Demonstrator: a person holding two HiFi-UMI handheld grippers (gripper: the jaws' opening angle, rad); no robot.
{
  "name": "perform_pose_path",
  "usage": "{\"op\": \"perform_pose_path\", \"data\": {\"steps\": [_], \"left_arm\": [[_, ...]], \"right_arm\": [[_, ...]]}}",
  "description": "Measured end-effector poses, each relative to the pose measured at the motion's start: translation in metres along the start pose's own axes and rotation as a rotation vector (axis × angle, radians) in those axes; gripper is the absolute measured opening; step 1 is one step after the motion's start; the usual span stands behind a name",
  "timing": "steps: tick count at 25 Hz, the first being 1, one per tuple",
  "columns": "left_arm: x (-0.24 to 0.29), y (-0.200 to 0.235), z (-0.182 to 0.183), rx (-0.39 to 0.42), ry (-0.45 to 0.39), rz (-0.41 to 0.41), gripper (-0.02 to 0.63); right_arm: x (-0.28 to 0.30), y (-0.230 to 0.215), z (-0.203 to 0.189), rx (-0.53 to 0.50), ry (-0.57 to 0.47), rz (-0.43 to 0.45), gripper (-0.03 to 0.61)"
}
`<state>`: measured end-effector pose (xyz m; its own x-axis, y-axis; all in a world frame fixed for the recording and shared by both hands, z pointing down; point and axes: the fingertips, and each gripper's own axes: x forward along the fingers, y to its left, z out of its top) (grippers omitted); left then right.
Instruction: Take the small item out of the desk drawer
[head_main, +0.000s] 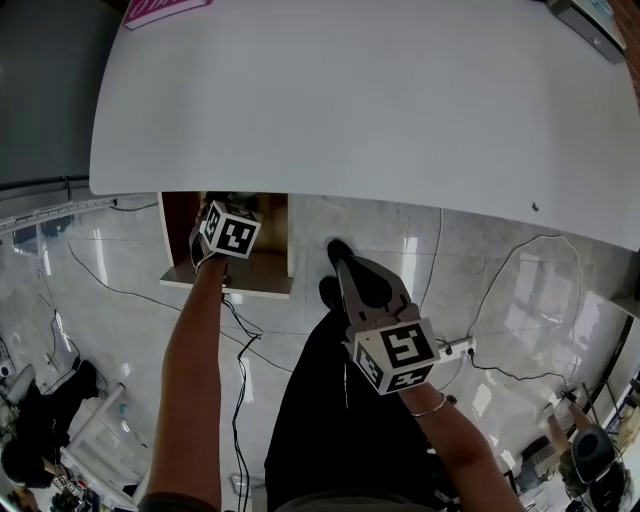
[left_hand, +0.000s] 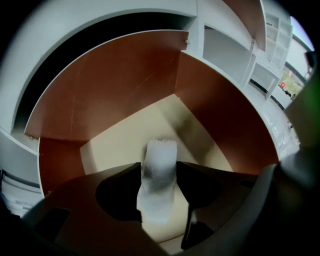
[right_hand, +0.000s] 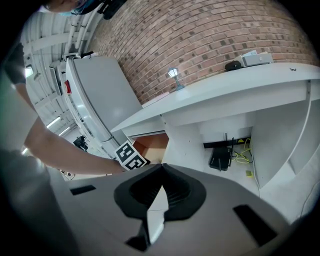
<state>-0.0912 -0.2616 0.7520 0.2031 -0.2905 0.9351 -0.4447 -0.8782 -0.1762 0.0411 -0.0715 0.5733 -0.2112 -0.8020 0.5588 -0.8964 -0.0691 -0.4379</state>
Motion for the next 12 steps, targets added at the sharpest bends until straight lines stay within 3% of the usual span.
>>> {"op": "perform_pose_path", "data": {"steps": [4, 12], "left_arm": [[0.007, 0.006, -0.001, -0.029, 0.014, 0.001, 0.218], [0.013, 0.000, 0.000, 0.004, 0.011, -0.004, 0.206]], "right_arm": [[0.000, -0.002, -0.005, 0.023, 0.003, -0.006, 0.005], [0.003, 0.002, -0.013, 0.022, 0.029, 0.006, 0.005]]}}
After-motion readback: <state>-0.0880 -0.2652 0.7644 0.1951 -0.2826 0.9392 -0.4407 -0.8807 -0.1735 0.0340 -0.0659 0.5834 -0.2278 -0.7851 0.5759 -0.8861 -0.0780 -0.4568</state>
